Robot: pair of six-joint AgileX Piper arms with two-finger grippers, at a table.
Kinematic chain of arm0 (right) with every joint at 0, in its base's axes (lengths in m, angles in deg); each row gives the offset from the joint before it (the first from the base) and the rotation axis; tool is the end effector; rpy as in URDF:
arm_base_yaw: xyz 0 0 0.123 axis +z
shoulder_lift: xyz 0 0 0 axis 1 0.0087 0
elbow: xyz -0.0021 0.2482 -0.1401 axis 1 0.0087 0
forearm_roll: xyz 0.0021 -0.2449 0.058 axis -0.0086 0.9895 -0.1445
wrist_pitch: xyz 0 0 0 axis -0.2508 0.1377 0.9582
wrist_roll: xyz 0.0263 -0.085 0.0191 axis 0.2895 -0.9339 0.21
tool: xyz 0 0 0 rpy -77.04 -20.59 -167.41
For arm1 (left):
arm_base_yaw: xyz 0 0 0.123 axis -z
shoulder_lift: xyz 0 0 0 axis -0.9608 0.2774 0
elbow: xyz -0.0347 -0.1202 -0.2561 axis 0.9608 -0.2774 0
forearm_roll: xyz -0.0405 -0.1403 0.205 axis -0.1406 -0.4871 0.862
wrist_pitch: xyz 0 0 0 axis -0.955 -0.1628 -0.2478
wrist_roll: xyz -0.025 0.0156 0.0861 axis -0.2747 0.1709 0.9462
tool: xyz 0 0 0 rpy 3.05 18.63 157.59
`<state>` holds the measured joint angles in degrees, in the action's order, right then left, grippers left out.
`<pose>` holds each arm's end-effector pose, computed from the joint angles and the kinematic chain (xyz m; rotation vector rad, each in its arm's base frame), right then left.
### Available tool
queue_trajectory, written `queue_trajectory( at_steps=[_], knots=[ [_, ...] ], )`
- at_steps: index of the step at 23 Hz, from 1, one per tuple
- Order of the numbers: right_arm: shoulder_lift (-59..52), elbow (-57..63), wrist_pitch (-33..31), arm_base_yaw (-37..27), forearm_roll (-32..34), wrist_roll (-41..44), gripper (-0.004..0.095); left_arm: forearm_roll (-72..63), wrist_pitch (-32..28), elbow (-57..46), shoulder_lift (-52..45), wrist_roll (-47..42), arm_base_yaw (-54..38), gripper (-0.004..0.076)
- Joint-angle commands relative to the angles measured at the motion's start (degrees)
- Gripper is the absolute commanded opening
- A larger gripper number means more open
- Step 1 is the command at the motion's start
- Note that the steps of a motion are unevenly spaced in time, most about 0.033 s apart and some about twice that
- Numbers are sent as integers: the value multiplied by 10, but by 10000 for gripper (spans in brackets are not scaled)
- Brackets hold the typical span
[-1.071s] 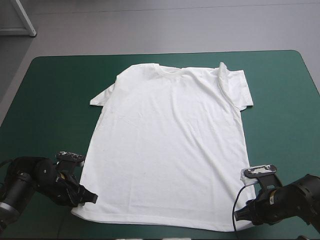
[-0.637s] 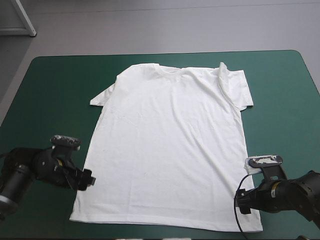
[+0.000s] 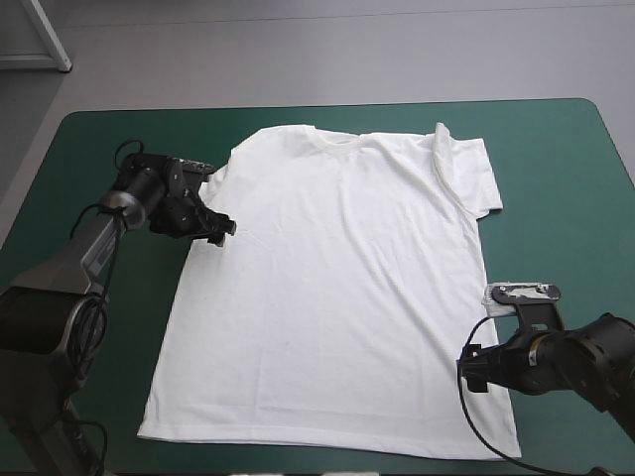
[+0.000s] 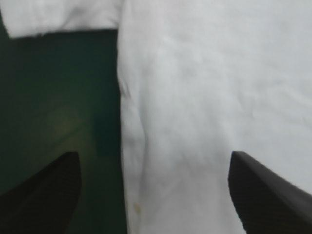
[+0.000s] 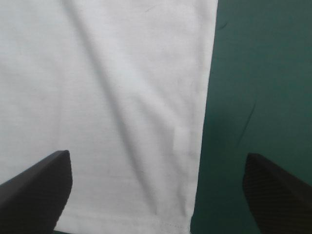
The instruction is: Fold the cloth
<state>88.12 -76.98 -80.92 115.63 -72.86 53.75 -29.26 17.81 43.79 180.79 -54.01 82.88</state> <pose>0.1265 0.0578 0.2925 -0.1346 2.7453 0.1676 0.3955 -0.0625 0.2396 0.3475 2.8395 -0.0140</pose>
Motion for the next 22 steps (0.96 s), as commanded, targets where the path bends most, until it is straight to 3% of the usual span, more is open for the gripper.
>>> queue_trajectory(
  at_steps=[1, 5, 8, 10, 12, 13, 18, 22],
  knots=[
    [-2, -19, 8, -2, -6, -14, 876, -6, -14, 61, 5, -16, 2, 601],
    [2, -27, 9, -2, -7, -11, 876, -7, -86, 80, 33, -34, 2, 601],
    [40, -85, 20, -2, 38, 2, 876, -35, -57, 80, 57, -34, 2, 593],
    [87, -141, 24, -2, 81, 7, 876, -41, -38, 80, 73, -30, 2, 546],
    [149, -201, 29, -6, 116, 4, 869, -48, -22, 80, 83, -30, 2, 427],
    [189, -235, 36, -22, 112, -9, 842, -51, -16, 80, 86, -30, 2, 326],
    [315, -316, 58, -125, -16, -109, 744, -54, -4, 80, 90, -6, 2, -1],
    [402, -362, 78, -167, -20, -121, 741, -58, -4, 80, 90, 10, 2, -4]
  ],
)
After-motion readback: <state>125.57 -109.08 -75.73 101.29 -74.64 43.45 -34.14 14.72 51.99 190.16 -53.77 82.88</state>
